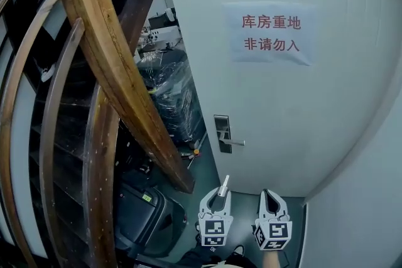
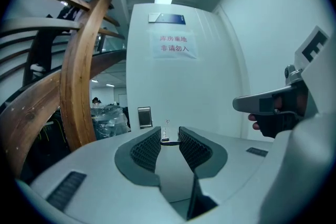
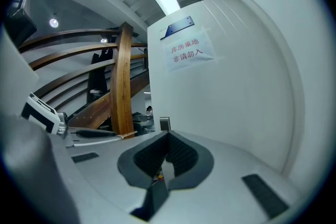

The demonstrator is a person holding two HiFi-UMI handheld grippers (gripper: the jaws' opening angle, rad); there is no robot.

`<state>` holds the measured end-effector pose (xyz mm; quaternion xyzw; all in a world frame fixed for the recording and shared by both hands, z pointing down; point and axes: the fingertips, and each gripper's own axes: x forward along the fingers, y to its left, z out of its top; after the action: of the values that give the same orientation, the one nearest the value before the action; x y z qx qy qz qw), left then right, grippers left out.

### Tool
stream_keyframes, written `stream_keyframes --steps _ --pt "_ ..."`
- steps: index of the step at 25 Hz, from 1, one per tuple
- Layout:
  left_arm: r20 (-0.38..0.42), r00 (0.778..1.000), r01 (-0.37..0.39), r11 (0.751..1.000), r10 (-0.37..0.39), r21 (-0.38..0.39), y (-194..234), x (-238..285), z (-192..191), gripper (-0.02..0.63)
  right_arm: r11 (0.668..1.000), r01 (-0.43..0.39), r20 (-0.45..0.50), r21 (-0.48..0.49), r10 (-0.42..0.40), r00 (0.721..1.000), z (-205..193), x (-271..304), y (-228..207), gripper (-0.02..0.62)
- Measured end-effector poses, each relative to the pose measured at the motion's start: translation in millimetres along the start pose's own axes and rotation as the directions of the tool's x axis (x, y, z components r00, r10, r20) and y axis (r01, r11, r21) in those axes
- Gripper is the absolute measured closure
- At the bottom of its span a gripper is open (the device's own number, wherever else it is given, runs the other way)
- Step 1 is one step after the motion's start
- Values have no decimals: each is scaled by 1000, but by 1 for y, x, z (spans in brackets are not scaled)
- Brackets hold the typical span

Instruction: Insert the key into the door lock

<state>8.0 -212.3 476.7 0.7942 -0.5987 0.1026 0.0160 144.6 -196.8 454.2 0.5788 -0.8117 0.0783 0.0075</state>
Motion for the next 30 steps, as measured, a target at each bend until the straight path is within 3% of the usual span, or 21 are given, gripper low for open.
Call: stream_keyframes --steps 13,30 --pt "-56 997 -52 997 49 -56 39 65 -45 489 996 -20 -59 -84 15 998 -17 47 -4 592" --pt "-69 997 -45 997 41 -65 89 215 -135 489 983 26 -86 -179 -42 995 -93 127 -13 592"
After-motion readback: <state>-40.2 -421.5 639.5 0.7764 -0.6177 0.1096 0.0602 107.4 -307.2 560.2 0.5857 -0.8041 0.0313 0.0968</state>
